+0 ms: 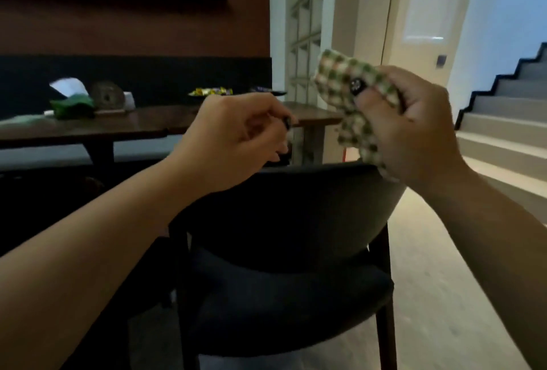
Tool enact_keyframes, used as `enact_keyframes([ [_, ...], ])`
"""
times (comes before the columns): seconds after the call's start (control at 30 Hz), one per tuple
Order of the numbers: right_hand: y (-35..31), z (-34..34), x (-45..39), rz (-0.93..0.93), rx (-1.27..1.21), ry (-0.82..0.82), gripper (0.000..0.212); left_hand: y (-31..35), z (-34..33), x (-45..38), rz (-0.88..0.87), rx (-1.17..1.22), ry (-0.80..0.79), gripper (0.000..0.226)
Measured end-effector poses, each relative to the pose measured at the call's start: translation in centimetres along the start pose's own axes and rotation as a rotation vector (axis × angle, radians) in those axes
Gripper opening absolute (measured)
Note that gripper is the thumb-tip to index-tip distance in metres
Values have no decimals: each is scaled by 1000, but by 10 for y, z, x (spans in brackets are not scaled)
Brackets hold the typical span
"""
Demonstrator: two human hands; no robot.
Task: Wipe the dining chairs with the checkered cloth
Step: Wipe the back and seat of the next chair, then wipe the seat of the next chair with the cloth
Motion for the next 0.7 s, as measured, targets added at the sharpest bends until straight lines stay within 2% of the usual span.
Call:
enact_keyframes([
  [0.07, 26, -19, -26, -80, 84, -51, 12, -30, -6, -20, 132, -58, -83, 14],
  [0.17, 73, -63, -46, -104, 293, -311, 15, -91, -35, -32, 347, -295, -401, 16],
  [0.27, 118, -107, -41, 164, 767, -704, 18, -141, -61, -27, 443, -509, -686, 34],
  [0.33, 137, -128, -38, 370, 949, -788, 18, -168, -70, -25, 513, -556, -759, 48],
  [0.4, 150, -150, -25, 423, 930, -832, 17, -190, -73, -16, 598, -562, -775, 65],
  [0.43, 157, -158, -16, 349, 845, -878, 16, -197, -74, -9, 621, -555, -788, 72],
  [0.5, 177, -164, -2, 47, 613, -948, 16, -206, -74, 6, 575, -577, -834, 81],
  [0.7, 219, -137, 7, -502, 407, -786, 15, -208, -71, 25, 556, -662, -875, 79],
])
Point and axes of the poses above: each hand's wrist, its own x-axis away from the middle knuckle, its own z-axis out of the back of the hand, y = z × x, the point moved 9 cm from there along -x, towards the middle knuckle, and after that the axes turned 13 degrees about y, right-handed, at the moved point
